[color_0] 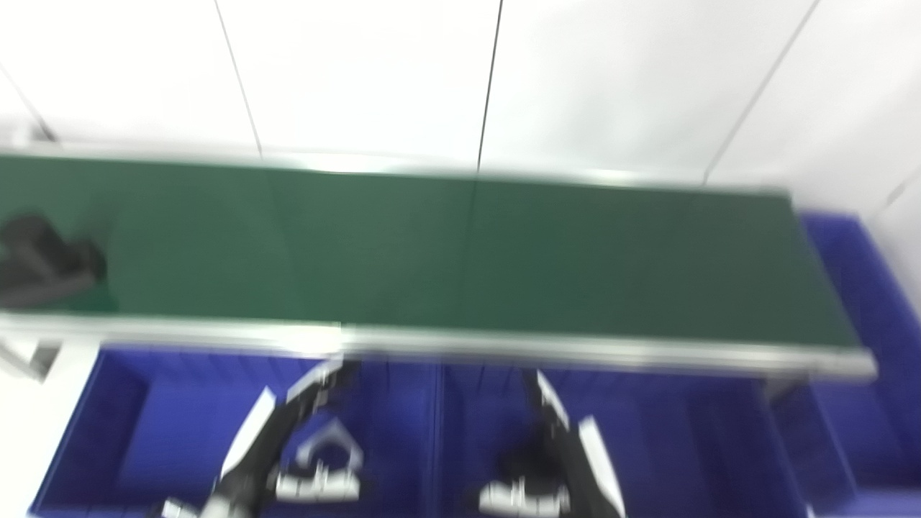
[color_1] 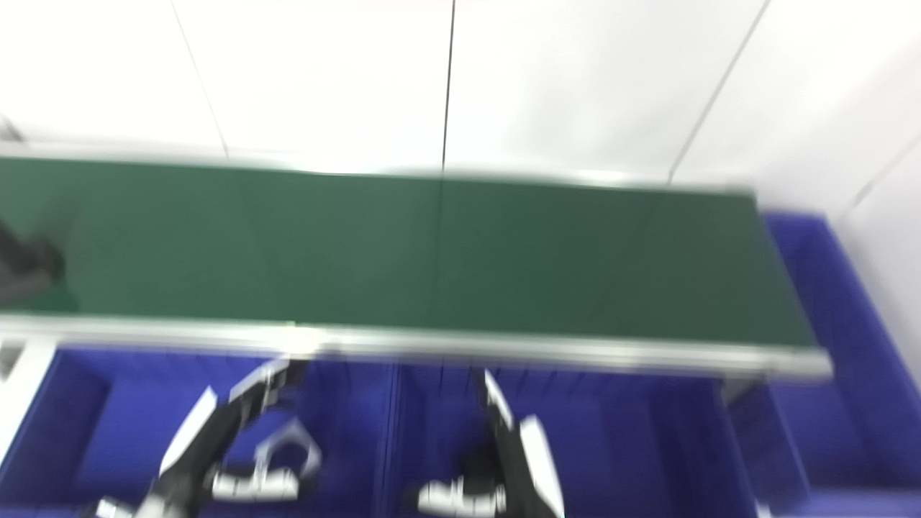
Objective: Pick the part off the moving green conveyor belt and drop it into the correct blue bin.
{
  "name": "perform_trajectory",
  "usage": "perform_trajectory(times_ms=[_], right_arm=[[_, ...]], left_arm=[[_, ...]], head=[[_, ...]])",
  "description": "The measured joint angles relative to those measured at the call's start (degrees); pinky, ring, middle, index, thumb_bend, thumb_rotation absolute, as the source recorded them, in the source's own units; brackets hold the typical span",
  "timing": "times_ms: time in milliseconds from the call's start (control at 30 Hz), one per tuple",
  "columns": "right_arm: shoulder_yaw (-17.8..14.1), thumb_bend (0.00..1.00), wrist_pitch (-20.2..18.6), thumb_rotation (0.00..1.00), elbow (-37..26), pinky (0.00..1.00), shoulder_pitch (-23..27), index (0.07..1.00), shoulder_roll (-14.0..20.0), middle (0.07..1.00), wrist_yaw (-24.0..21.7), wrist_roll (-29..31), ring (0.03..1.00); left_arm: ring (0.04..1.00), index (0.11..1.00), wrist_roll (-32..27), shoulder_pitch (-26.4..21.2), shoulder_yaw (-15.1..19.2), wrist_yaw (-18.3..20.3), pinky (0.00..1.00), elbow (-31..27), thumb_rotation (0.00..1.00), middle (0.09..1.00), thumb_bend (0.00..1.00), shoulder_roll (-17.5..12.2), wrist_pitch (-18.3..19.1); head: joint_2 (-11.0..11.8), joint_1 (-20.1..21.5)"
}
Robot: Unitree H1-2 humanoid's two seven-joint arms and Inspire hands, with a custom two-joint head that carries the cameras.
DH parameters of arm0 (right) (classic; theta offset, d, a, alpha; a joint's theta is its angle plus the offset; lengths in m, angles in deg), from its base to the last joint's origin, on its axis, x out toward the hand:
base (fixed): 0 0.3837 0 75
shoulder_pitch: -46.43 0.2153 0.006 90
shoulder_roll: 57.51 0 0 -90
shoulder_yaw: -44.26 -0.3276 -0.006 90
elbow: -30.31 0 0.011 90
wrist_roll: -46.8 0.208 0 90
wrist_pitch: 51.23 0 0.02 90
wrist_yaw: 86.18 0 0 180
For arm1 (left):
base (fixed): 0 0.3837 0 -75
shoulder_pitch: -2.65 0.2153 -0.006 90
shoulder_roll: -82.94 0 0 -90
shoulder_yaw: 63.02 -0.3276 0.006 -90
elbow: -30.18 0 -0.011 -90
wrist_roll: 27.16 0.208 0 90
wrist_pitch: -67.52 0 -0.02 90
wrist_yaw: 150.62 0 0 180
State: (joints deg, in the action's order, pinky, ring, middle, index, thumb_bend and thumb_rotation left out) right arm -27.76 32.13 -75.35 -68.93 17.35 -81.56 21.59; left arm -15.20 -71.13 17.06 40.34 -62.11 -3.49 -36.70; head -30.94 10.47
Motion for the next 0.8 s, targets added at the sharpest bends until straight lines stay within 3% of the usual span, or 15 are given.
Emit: perform_trajectory(times_ms=[167, 233, 367, 467, 800], right_arm=[[-0.3, 0.77, 0.59, 0.0, 1.26, 0.88, 0.01, 0.965, 0.07, 0.961, 0.1, 1.01, 0.941], [-0.42, 0.77, 0.94, 0.0, 1.48, 0.92, 0.0, 0.975, 0.2, 0.967, 0.12, 1.33, 0.949], [-0.99, 0.75, 1.33, 0.0, 1.87, 0.96, 0.02, 0.989, 0.52, 0.977, 0.13, 2.12, 0.965], [-1.39, 0.74, 3.67, 0.0, 2.62, 0.98, 0.04, 0.992, 1.11, 0.982, 0.13, 3.28, 0.974], [-2.98, 0.69, 4.42, 0.0, 3.75, 1.0, 0.3, 1.0, 2.27, 0.998, 0.1, 4.99, 0.999]], left_arm=[[0.829, 0.848, 0.05, 0.05, -0.06, -0.14, 0.75, 0.76, 0.08, 0.875, 0.89, 0.28, -0.09], [0.823, 0.845, 0.16, 0.04, -0.12, -0.26, 0.74, 0.76, 0.08, 0.869, 0.9, 0.49, -0.09], [0.814, 0.833, 0.28, 0.03, -0.54, -0.32, 0.73, 0.81, 0.09, 0.86, 0.92, 1.14, -0.08], [0.804, 0.827, 0.67, 0.02, -0.93, -0.35, 0.72, 0.82, 0.09, 0.854, 0.92, 1.76, -0.07], [0.72, 0.804, 2.52, -0.17, -1.88, -1.67, 0.65, 2.23, 0.09, 0.827, 0.95, 2.51, -0.48]], head=[[0.88, -2.2], [1.32, -3.26], [2.55, -7.99], [3.16, -10.27], [6.5, -19.77]])
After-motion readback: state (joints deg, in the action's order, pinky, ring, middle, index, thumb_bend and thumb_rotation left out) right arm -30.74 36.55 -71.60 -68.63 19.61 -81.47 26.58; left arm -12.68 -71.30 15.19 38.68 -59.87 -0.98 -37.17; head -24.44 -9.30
